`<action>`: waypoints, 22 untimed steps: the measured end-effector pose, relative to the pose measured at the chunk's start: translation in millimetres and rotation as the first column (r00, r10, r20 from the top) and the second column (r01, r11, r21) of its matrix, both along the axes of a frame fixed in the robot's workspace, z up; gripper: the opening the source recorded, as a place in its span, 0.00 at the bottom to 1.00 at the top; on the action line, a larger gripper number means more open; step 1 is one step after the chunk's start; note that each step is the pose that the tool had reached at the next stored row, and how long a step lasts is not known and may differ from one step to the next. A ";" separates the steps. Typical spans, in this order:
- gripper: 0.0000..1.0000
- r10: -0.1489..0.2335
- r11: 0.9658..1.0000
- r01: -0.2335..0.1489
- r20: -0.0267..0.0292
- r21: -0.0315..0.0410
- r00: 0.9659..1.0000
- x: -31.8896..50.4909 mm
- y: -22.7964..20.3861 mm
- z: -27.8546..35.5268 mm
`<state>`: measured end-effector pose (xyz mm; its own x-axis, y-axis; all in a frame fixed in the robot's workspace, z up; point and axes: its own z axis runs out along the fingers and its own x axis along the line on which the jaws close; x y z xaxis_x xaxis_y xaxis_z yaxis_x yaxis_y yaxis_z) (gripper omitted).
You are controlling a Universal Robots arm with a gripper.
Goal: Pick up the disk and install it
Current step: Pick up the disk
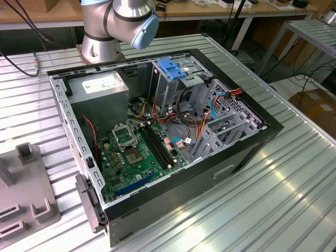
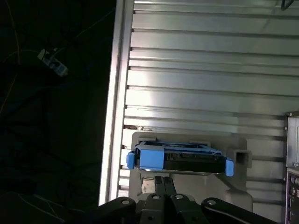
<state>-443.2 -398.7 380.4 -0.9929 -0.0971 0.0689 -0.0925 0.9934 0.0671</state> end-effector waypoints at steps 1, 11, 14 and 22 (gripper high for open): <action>0.10 0.034 0.999 -0.034 0.000 0.000 0.999 0.0 0.0 -0.1; 0.10 0.261 0.965 -0.261 0.000 0.000 0.965 0.1 0.0 -0.3; 0.10 0.312 0.950 -0.312 0.000 0.000 0.950 0.1 0.0 -0.3; 0.10 0.477 0.879 -0.477 0.000 0.000 0.879 0.1 0.0 -0.3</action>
